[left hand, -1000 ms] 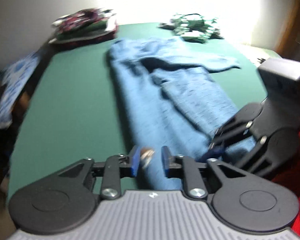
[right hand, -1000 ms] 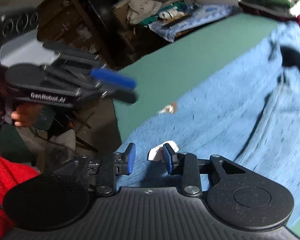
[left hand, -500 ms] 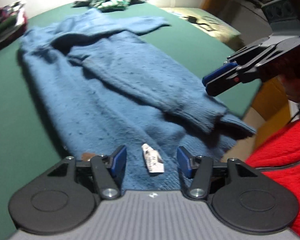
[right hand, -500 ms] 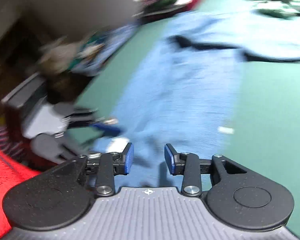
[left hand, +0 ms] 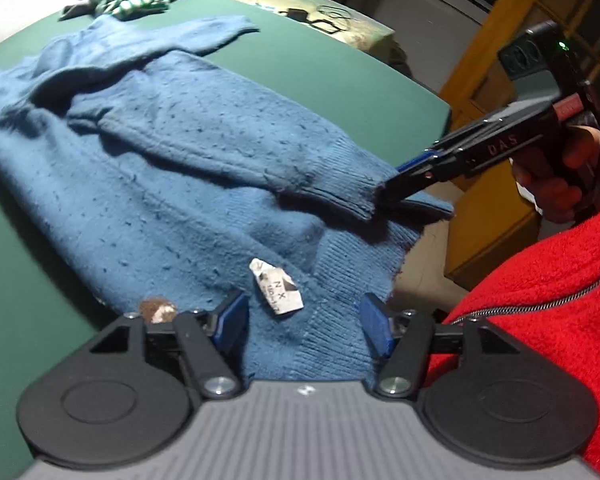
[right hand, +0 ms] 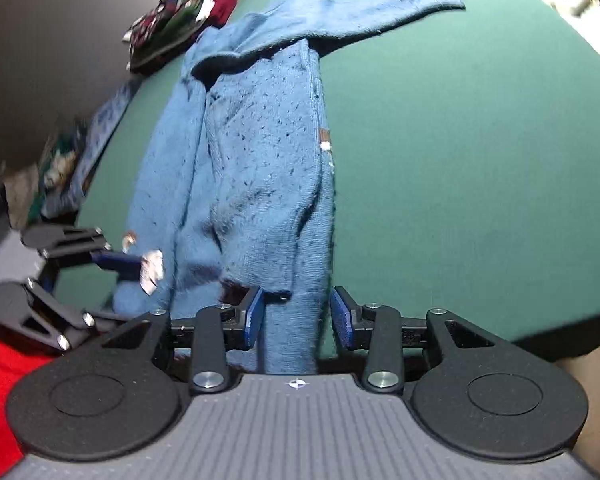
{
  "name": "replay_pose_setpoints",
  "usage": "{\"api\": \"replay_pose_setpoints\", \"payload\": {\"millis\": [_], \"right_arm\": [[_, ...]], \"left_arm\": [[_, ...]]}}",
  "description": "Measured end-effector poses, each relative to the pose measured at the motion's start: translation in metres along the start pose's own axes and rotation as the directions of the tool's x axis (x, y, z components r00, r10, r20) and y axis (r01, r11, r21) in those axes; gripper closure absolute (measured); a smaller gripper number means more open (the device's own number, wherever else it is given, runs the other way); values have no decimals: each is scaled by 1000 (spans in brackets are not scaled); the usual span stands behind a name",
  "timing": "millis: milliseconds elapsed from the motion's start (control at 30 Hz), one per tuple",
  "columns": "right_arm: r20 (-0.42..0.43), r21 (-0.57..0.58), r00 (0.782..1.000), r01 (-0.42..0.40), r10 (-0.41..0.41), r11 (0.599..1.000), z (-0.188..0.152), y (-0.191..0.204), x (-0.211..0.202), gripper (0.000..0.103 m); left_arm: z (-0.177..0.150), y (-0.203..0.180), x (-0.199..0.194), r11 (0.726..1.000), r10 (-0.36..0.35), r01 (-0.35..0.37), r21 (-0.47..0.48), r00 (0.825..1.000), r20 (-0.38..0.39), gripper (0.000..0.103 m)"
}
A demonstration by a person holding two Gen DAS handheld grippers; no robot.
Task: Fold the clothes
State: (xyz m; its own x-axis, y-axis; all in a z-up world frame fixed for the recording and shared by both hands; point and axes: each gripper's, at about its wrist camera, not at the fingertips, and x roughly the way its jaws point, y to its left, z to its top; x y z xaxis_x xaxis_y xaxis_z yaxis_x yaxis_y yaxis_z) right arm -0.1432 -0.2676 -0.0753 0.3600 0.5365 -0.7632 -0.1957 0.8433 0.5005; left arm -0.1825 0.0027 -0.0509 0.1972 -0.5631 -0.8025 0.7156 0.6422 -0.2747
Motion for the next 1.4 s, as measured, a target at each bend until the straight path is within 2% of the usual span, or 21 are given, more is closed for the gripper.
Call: {"api": "replay_pose_setpoints", "payload": {"millis": [67, 200, 367, 467, 600, 700, 733, 767, 833, 900, 1033, 1133, 1233, 1300, 1367, 1400], "right_arm": [[-11, 5, 1000, -6, 6, 1000, -5, 1, 0, 89], [-35, 12, 999, 5, -5, 1000, -10, 1, -8, 90], [-58, -55, 997, 44, -47, 997, -5, 10, -10, 90], [-68, -115, 995, 67, -75, 991, -5, 22, -14, 91], [-95, -67, 992, 78, -84, 995, -6, 15, -9, 90], [-118, -50, 990, 65, -71, 997, 5, 15, -14, 81], [-123, -69, 989, 69, -78, 995, 10, 17, -19, 69], [-107, -106, 989, 86, -97, 991, 14, 21, -27, 64], [-22, -162, 992, 120, -125, 980, 25, 26, -48, 65], [79, -178, 991, 117, -104, 977, 38, 31, -58, 66], [134, -241, 990, 65, -33, 968, 53, 43, -22, 71], [102, -283, 995, 39, -10, 958, 53, 45, 13, 73], [63, -291, 998, 30, -12, 956, 50, 39, 29, 76], [52, -306, 999, 22, -6, 952, 47, 32, 28, 78], [32, -362, 999, 13, -1, 932, 46, 33, 27, 78], [20, -392, 1000, 8, 0, 920, 46, 33, 27, 78]], "left_arm": [[0, 2, 1, 1000, -11, 11, 15, 1000, -8, 40], [0, 5, 2, 999, -34, 34, 14, 999, 5, 37], [1, 10, -4, 999, -40, 40, -7, 999, 14, 36], [5, 14, -13, 1000, -29, 30, -9, 998, 49, 36], [12, 20, -19, 1000, -13, 15, -20, 995, 94, 31], [16, 23, -13, 1000, -7, 8, -20, 996, 92, 31], [16, 23, -11, 1000, -7, 8, -16, 996, 89, 31], [15, 22, -9, 1000, -9, 10, -13, 996, 85, 31], [14, 20, -4, 1000, -17, 18, -12, 997, 75, 31], [13, 17, 2, 1000, -15, 16, -13, 998, 63, 31], [18, 11, 7, 1000, 10, -10, -1, 999, 49, 30], [25, 17, -4, 998, 59, -59, -8, 996, 67, 30], [34, 34, -18, 987, 162, -159, -35, 981, 103, 30], [44, 53, -24, 971, 236, -228, -76, 963, 130, 30], [56, 72, -27, 949, 308, -292, -120, 937, 161, 31], [64, 82, -26, 937, 339, -317, -144, 925, 173, 36]]}}
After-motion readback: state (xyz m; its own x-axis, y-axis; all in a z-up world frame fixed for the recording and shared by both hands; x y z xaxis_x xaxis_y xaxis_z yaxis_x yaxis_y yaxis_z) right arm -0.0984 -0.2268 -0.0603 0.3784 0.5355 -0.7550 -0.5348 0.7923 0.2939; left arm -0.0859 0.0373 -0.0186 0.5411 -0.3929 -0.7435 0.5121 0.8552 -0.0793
